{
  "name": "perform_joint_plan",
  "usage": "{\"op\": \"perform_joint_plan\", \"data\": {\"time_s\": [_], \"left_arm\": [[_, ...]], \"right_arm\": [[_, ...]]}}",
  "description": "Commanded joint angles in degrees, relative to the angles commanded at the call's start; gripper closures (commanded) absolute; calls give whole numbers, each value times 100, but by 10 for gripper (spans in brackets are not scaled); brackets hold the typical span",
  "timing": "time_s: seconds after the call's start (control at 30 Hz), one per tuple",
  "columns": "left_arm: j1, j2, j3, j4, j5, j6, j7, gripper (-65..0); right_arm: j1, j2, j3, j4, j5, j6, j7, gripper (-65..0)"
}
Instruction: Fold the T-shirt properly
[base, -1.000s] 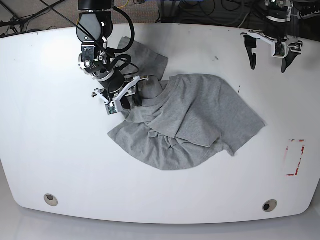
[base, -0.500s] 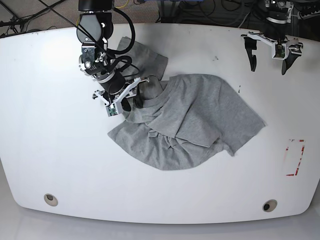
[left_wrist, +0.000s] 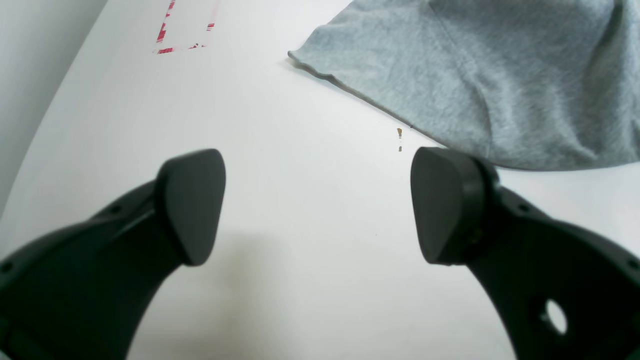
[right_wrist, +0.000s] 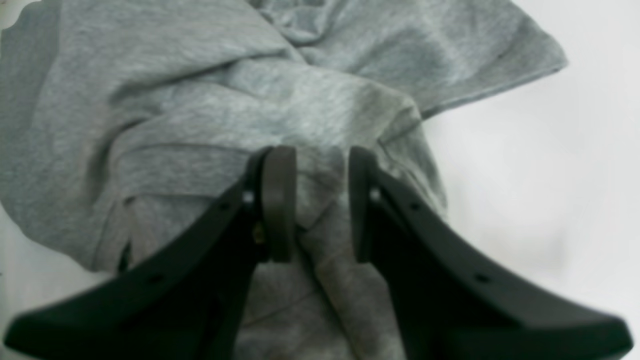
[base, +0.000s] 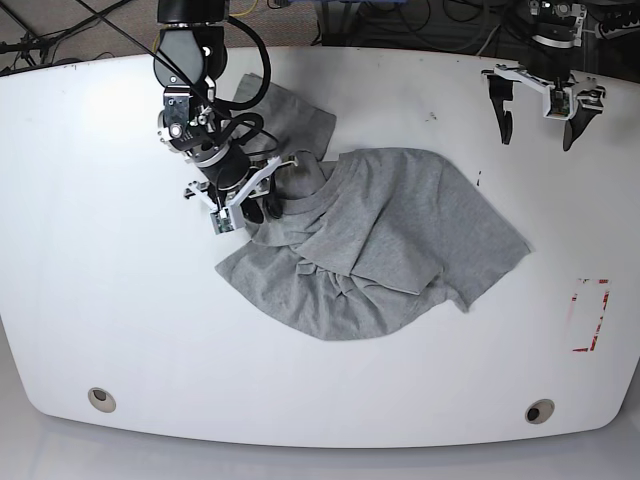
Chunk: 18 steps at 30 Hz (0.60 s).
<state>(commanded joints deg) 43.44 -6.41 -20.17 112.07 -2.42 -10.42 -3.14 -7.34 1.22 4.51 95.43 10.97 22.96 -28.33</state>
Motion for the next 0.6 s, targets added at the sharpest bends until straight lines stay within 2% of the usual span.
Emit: {"op": "perform_joint_plan", "data": {"time_s": [0.1,0.17,0.5,0.6], "left_arm": [[30,2,-8,4,-1,-9,12,-551],[25,-2,-3,-4,-8,-13,13,-551],[35,1,-32,2,-29,8,-36,-554],[31,1,-39,2,-31,5,-25,-555]], "right_arm": [[-36,16,-20,-9,7,-7,1,-82],[-45,17,-20,-25,5,-6,0,-74],[-57,47,-27,-197,-35,-8,10,-121],[-70,57,-43,-193,-41,-20,10,-113]]}}
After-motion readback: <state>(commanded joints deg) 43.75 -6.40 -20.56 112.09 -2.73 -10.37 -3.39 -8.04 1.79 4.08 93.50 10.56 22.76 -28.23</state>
